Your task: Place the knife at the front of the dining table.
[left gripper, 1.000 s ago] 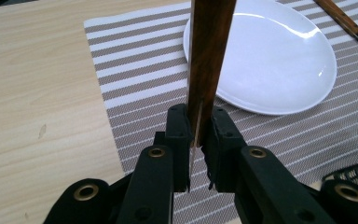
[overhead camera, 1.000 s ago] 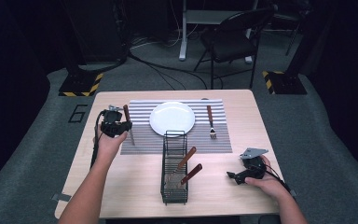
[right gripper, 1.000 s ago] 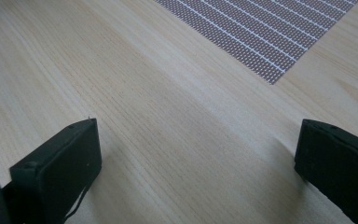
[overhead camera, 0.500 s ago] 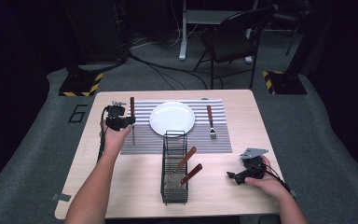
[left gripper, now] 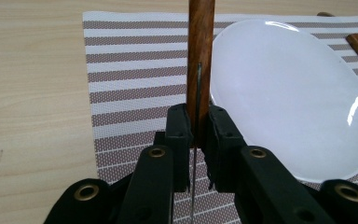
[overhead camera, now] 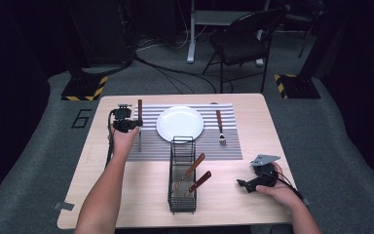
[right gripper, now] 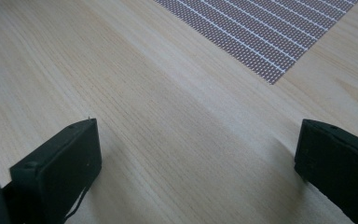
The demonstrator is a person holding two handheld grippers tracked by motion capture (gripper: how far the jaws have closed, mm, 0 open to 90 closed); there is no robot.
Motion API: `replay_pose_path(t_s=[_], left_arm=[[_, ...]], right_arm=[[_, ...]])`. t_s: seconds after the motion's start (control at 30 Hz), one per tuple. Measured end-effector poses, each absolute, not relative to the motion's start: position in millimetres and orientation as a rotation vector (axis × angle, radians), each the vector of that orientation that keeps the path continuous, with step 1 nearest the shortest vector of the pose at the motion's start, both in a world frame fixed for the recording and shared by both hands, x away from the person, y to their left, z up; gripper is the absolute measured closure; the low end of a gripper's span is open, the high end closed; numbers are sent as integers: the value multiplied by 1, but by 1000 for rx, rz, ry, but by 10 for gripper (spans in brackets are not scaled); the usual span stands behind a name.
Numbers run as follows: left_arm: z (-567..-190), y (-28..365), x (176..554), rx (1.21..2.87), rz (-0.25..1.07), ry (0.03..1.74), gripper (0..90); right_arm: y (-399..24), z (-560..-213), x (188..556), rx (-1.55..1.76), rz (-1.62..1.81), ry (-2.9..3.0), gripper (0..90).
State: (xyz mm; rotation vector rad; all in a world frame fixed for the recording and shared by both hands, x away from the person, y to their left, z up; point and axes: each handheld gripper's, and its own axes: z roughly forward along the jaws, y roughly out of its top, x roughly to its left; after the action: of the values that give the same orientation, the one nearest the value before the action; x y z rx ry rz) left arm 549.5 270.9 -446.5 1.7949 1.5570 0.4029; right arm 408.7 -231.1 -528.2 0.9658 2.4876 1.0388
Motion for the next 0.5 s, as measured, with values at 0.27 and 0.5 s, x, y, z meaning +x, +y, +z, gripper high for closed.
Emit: replay_pose_path(t_s=[0.27,0.5], left_arm=[[-462,274,561,1738,363,1601,804],[-475,272,568,1716,342,1645,804]], right_arm=[[-231,-528,409,970,1040,2487,0],[-231,-528,409,964,1039,2488,0]])
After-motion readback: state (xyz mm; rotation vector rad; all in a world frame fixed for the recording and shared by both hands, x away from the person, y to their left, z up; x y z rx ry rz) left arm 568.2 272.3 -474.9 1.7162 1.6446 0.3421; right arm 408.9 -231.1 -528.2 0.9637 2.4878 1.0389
